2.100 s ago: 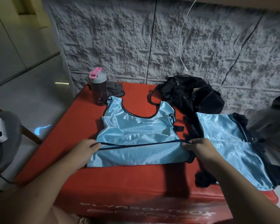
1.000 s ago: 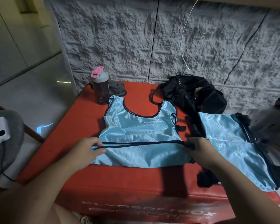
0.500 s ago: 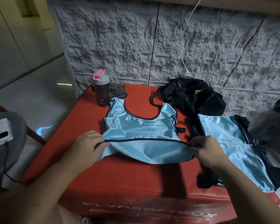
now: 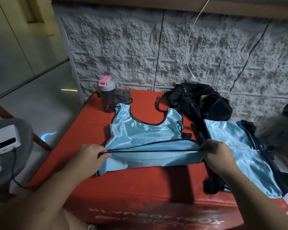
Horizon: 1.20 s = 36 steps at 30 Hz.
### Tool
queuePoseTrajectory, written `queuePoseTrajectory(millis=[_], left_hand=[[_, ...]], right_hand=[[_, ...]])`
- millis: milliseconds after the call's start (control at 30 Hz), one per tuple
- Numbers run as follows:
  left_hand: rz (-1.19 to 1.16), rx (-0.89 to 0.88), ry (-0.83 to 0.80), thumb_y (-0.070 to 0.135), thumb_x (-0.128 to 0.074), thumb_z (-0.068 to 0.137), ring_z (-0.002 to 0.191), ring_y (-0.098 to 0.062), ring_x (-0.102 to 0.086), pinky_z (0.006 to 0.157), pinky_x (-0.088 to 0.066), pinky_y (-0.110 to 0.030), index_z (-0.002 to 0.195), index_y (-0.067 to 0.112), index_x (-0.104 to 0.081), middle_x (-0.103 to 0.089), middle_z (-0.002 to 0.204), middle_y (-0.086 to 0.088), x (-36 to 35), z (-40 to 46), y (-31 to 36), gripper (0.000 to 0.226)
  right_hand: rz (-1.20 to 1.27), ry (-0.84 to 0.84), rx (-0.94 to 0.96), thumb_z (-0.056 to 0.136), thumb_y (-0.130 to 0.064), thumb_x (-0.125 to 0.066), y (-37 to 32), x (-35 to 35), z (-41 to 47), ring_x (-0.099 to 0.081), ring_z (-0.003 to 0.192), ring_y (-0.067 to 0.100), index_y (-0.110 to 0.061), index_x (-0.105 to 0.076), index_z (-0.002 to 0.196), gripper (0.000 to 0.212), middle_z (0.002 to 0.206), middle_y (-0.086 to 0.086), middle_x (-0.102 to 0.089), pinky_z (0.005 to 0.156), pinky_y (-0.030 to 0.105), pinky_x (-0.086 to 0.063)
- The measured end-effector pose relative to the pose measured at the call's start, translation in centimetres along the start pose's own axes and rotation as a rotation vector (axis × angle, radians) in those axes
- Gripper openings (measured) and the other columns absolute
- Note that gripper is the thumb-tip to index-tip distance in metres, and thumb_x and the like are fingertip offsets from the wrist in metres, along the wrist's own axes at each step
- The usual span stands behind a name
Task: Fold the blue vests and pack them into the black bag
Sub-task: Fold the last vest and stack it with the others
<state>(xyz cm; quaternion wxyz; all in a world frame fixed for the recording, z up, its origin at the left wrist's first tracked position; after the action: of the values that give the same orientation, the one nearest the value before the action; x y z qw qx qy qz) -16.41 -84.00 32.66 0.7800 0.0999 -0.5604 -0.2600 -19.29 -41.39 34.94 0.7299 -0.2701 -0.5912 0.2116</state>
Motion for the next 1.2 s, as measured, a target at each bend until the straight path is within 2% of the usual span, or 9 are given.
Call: queuePoseTrajectory(millis=[133,233,333,433,533,667,900,1067,1200], left_hand=[[-0.050,0.121,-0.073,0.039,-0.075,0.087,0.048,-0.013,-0.042,0.051,-0.035,-0.028,0.052,0.010,-0.050,-0.047,0.048,-0.001,-1.3,-0.4,-1.2,0.052],[-0.122,0.169,-0.092,0.030,-0.080,0.085,0.056,-0.009,-0.057,0.060,-0.049,-0.035,0.056,0.021,-0.064,-0.061,0.057,0.006,-1.7,-0.6,-1.6,0.034],[-0.191,0.143,-0.022,0.008,-0.084,0.079,0.081,0.000,-0.067,0.079,-0.052,-0.022,0.076,0.036,-0.073,-0.071,0.078,0.017,-0.8,-0.4,-1.0,0.030],[-0.249,0.168,0.112,-0.001,-0.082,0.078,0.080,0.003,-0.065,0.074,-0.046,-0.009,0.086,0.030,-0.080,-0.072,0.081,0.020,0.8,-0.1,-0.9,0.032],[-0.324,0.229,0.108,0.002,-0.082,0.079,0.074,0.000,-0.068,0.072,-0.052,-0.019,0.079,0.051,-0.074,-0.073,0.082,0.026,0.8,-0.3,-1.7,0.050],[-0.399,0.289,0.042,-0.002,-0.080,0.081,0.074,-0.011,-0.069,0.075,-0.056,-0.026,0.095,0.044,-0.073,-0.075,0.083,0.012,-0.1,-0.5,-2.0,0.048],[-0.147,0.270,-0.052,0.005,-0.080,0.081,0.076,0.002,-0.066,0.079,-0.055,-0.031,0.079,0.043,-0.072,-0.071,0.075,0.020,0.9,0.3,-1.4,0.038],[-0.005,0.118,0.257,0.000,-0.083,0.075,0.081,-0.022,-0.070,0.080,-0.047,-0.026,0.089,0.015,-0.081,-0.075,0.083,-0.002,5.7,1.1,2.2,0.021],[0.026,0.151,0.010,0.011,-0.085,0.076,0.084,-0.016,-0.073,0.077,-0.047,-0.023,0.085,0.021,-0.083,-0.078,0.086,0.006,4.7,-0.3,2.7,0.013]], right_hand=[[0.042,0.059,-0.065,0.074,0.002,-0.066,1.0,0.4,0.0,-0.063,0.070,0.018,-0.024,-0.067,0.069,0.027,0.068,-0.001,-0.068,0.058,0.028,-0.044],[0.047,0.030,-0.104,0.073,0.001,-0.069,1.7,-0.1,0.0,-0.062,0.070,0.017,-0.022,-0.070,0.071,0.023,0.068,0.001,-0.068,0.056,0.027,-0.042],[0.061,0.027,-0.111,0.073,0.003,-0.067,1.9,-0.2,0.1,-0.064,0.068,0.016,-0.022,-0.072,0.072,0.025,0.067,0.000,-0.070,0.054,0.025,-0.044],[0.127,0.037,-0.110,0.075,0.004,-0.066,2.1,-0.1,0.4,-0.065,0.064,0.008,-0.020,-0.073,0.077,0.025,0.067,-0.001,-0.071,0.051,0.017,-0.044],[0.132,-0.021,-0.087,0.073,0.009,-0.066,2.3,-1.1,0.6,-0.069,0.072,0.016,-0.022,-0.073,0.083,0.033,0.074,-0.004,-0.073,0.061,0.030,-0.054],[0.108,-0.082,-0.046,0.071,0.014,-0.061,2.3,-1.7,0.7,-0.072,0.080,0.022,-0.020,-0.077,0.101,0.048,0.080,0.000,-0.076,0.074,0.042,-0.059],[-0.056,-0.150,0.021,0.081,-0.001,-0.070,1.1,-1.2,1.0,-0.066,0.066,0.004,-0.024,-0.077,0.077,0.025,0.068,-0.006,-0.073,0.057,0.014,-0.046],[0.036,0.105,0.081,0.083,-0.001,-0.072,-1.1,3.7,0.1,-0.069,0.071,0.016,-0.025,-0.079,0.087,0.025,0.073,-0.003,-0.074,0.065,0.022,-0.049],[-0.200,-0.136,0.109,0.075,-0.006,-0.080,-0.8,3.2,-1.5,-0.061,0.061,0.008,-0.041,-0.073,0.065,0.037,0.054,-0.028,-0.059,0.057,0.009,-0.040]])
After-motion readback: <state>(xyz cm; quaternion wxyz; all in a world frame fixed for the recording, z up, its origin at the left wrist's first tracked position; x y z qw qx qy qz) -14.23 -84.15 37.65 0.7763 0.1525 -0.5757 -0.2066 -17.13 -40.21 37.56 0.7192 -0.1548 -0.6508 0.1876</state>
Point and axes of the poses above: each hand's wrist, its own z-axis towards the middle knuckle, its own x-axis out of the back of the hand, y = z × x, the point moved 8 cm from there along z, towards the middle knuckle
